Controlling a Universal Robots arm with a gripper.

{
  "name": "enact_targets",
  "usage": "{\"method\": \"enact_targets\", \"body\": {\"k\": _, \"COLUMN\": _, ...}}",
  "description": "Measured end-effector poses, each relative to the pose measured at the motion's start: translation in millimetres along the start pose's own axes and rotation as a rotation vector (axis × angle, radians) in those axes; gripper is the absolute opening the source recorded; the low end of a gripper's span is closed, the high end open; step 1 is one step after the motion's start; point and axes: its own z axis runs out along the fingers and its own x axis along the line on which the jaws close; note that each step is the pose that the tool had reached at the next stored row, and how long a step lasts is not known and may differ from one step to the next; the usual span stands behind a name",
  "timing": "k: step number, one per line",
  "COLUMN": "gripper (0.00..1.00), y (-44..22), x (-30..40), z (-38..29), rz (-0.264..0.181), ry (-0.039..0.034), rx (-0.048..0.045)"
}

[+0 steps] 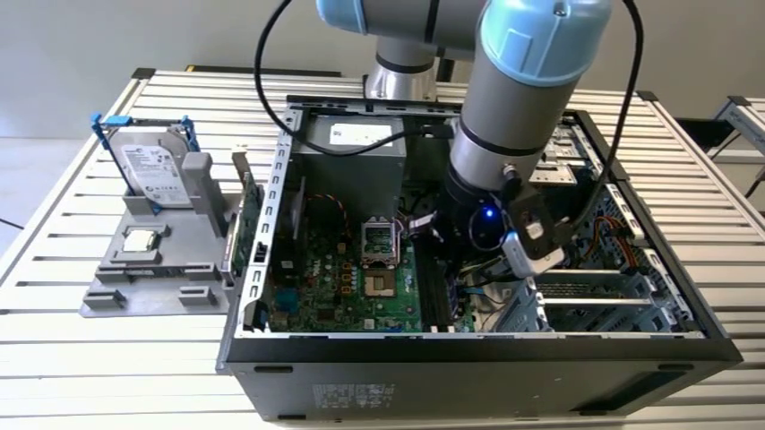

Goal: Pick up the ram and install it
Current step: 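Insert the ram into the slot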

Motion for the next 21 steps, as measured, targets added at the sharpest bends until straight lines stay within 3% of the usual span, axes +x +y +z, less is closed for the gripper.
{"method": "enact_targets", "body": {"k": 21, "gripper": 0.0, "y": 0.0, "x": 1.4, "z": 7.8, "rz": -0.013, "ry": 0.0, "rx": 0.0002}}
